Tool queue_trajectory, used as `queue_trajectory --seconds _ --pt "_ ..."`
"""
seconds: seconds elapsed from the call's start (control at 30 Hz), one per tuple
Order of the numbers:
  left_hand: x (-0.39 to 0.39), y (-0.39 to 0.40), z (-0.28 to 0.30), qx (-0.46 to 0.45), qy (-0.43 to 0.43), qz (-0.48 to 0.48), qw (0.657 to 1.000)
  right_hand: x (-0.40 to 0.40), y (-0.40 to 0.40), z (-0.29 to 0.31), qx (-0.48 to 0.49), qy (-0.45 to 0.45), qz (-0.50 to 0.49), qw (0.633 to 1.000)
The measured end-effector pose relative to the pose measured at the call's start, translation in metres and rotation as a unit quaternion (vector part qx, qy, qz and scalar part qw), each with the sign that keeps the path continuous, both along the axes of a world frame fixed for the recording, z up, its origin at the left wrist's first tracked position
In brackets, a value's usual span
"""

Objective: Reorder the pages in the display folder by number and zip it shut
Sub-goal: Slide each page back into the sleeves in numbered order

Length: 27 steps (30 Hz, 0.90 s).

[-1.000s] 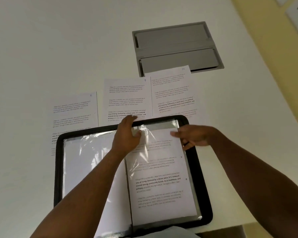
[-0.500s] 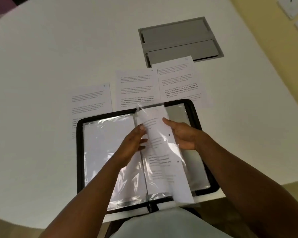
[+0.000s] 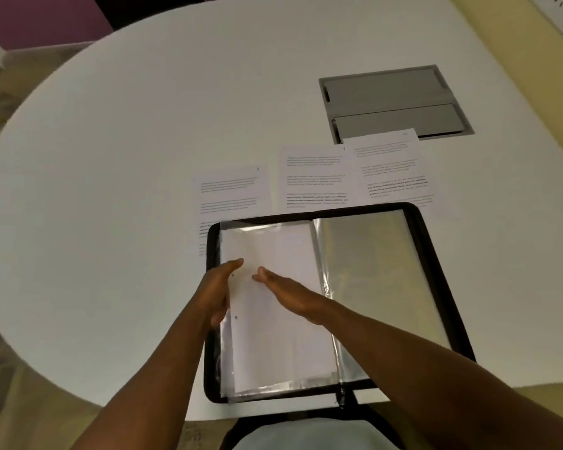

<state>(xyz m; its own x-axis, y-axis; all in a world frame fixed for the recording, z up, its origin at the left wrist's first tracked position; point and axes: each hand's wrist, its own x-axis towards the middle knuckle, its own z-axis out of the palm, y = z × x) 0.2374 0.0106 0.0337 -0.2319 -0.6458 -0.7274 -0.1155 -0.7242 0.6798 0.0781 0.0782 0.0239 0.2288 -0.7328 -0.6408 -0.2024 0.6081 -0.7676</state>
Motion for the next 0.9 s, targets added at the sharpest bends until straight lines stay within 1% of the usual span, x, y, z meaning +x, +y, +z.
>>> queue_trajectory --seconds 0.07,0.1,0.13,0.17,0.23,0.27,0.3,0.37,0.43,0.5,0.53,0.6,0.7,0.77,0.9 --pt "0.012 -0.006 -0.017 -0.039 -0.101 -0.011 0.994 0.013 -0.002 -0.015 -0.036 0.095 0.035 0.994" --pt "0.018 -0.009 -0.026 -0.065 -0.155 -0.027 0.985 0.017 -0.001 -0.024 -0.070 0.160 0.066 0.983" --pt "0.024 -0.011 -0.035 -0.091 -0.205 -0.043 0.974 0.018 0.000 -0.032 -0.122 0.228 0.105 0.960" --pt "0.030 -0.012 -0.042 -0.112 -0.248 -0.059 0.961 0.017 0.004 -0.039 -0.176 0.288 0.154 0.929" --pt "0.041 -0.014 -0.050 -0.157 -0.322 -0.097 0.928 0.014 0.012 -0.049 -0.245 0.365 0.251 0.863" --pt "0.045 -0.015 -0.052 -0.181 -0.351 -0.119 0.911 0.014 0.015 -0.054 -0.259 0.381 0.273 0.844" --pt "0.049 -0.018 -0.053 -0.201 -0.369 -0.133 0.898 0.014 0.016 -0.056 -0.268 0.387 0.269 0.840" --pt "0.053 -0.027 -0.052 -0.220 -0.376 -0.130 0.891 0.015 0.009 -0.057 -0.302 0.378 0.208 0.850" --pt "0.053 -0.042 -0.048 -0.235 -0.379 -0.112 0.888 0.014 -0.011 -0.053 -0.313 0.358 0.116 0.872" --pt "0.048 -0.063 -0.044 -0.253 -0.385 -0.101 0.882 0.010 -0.042 -0.047 -0.286 0.338 0.016 0.896" --pt "0.044 -0.076 -0.041 -0.257 -0.385 -0.096 0.881 0.008 -0.060 -0.042 -0.274 0.335 -0.032 0.901" --pt "0.036 -0.102 -0.042 -0.245 -0.376 -0.077 0.890 0.000 -0.101 -0.037 -0.257 0.339 -0.104 0.899" --pt "0.024 -0.138 -0.049 -0.205 -0.359 -0.044 0.909 -0.017 -0.156 -0.034 -0.195 0.343 -0.153 0.906" --pt "0.014 -0.157 -0.052 -0.176 -0.382 -0.046 0.906 -0.027 -0.185 -0.034 -0.139 0.363 -0.165 0.907" --pt "-0.005 -0.185 -0.050 -0.112 -0.429 -0.033 0.896 -0.031 -0.225 -0.043 -0.058 0.398 -0.156 0.902"
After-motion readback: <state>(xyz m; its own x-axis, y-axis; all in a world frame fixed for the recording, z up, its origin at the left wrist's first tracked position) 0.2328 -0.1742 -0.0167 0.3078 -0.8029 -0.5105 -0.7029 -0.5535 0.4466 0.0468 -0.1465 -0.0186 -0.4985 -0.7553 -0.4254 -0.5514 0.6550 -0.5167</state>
